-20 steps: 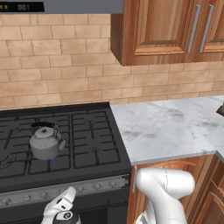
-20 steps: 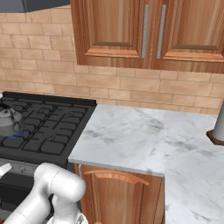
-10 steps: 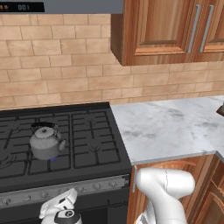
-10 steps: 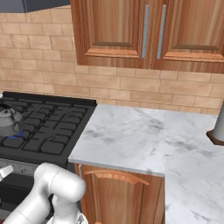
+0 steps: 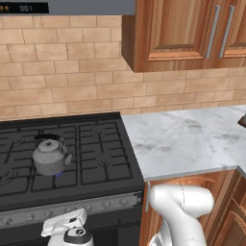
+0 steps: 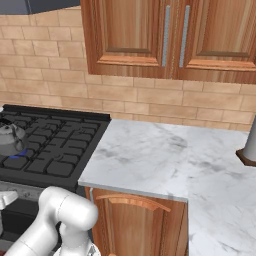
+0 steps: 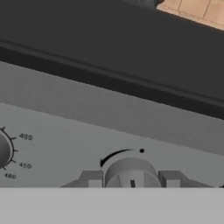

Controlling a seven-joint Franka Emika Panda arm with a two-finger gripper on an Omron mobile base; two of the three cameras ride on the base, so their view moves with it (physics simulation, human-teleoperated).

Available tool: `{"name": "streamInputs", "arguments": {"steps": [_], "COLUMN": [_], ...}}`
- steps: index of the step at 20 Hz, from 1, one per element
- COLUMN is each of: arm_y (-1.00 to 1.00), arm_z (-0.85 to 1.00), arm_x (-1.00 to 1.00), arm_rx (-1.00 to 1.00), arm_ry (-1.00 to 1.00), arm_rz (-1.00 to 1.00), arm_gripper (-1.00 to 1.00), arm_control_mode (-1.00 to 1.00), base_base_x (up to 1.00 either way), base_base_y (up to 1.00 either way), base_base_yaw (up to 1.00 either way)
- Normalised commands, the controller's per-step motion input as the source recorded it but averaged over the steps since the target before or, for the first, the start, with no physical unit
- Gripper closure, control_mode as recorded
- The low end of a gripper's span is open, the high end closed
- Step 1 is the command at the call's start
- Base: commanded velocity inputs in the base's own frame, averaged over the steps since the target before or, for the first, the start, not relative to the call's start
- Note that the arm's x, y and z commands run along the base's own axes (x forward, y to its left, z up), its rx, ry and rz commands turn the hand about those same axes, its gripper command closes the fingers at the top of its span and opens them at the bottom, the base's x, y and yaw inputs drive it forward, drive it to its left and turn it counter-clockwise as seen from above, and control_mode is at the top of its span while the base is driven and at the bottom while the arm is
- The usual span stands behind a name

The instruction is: The kettle is done boiling. Turn off the stove, then wait for 300 timesteps before moving the kettle to the dining table.

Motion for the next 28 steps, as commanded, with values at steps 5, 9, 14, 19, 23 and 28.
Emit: {"name": "streamInputs", "arguments": {"steps": [5, 9, 14, 19, 23, 28], "arm_y": [-0.03, -0.01, -0.01, -0.01, 0.00, 0.00], "arm_z": [-0.18, -0.19, -0.22, -0.17, -0.18, -0.09], "arm_x": [-0.02, -0.03, -0.03, -0.05, 0.00, -0.07], "arm_rx": [0.29, 0.27, 0.25, 0.18, 0.11, 0.10], "arm_ry": [-0.01, -0.02, -0.01, 0.00, 0.00, -0.02], "arm_rz": [-0.01, -0.01, -0.01, -0.01, 0.00, 0.00], "arm_gripper": [1.00, 1.00, 1.00, 1.00, 1.00, -1.00], "arm_control_mode": [-1.00, -1.00, -1.00, -1.00, -1.00, -1.00], "base_base_x": [0.00, 0.00, 0.00, 0.00, 0.00, 0.00], "base_base_y": [0.00, 0.00, 0.00, 0.00, 0.00, 0.00], "base_base_yaw": [0.00, 0.00, 0.00, 0.00, 0.00, 0.00]}}
